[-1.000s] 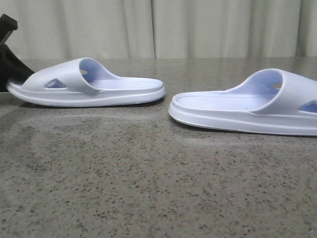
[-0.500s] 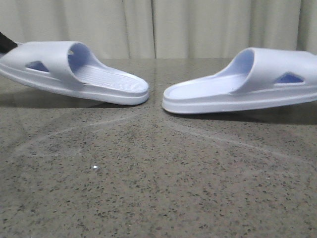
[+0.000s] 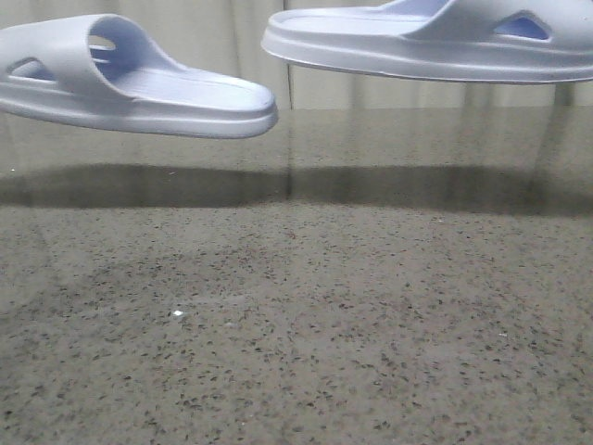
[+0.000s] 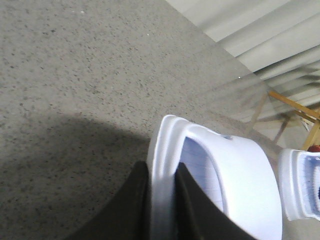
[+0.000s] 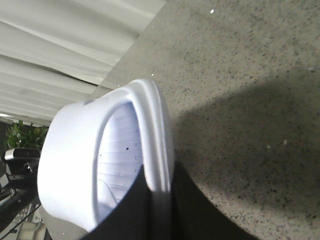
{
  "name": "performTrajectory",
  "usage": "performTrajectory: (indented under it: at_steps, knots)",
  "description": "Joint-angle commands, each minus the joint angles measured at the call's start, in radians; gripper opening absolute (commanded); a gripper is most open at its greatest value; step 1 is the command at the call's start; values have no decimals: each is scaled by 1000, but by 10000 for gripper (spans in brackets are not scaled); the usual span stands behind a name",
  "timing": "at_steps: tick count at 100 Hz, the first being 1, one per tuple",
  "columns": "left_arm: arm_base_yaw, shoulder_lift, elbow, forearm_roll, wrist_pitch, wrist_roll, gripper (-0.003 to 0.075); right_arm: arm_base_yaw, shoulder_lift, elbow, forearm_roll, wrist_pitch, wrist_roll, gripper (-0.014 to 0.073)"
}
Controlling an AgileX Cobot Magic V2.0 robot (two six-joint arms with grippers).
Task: Insert blue slippers together front up
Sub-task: 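Bring the right gripper's slipper over the left gripper's slipper, stacking them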
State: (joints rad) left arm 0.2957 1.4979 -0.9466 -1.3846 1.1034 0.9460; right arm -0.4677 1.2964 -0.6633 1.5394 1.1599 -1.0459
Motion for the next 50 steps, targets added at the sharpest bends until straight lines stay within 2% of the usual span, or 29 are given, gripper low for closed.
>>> performTrajectory:
  at_steps: [1, 29, 50]
  knots:
    - [-20, -40, -22, -102, 62, -4, 15, 29, -24, -48, 76, 48, -20, -106]
    - [-32, -40, -22, -129, 113, -4, 15, 142, -22, -145, 26, -54, -18, -106]
    - [-32, -40, -22, -187, 164, -4, 15, 230, -5, -155, 28, -143, -18, -106]
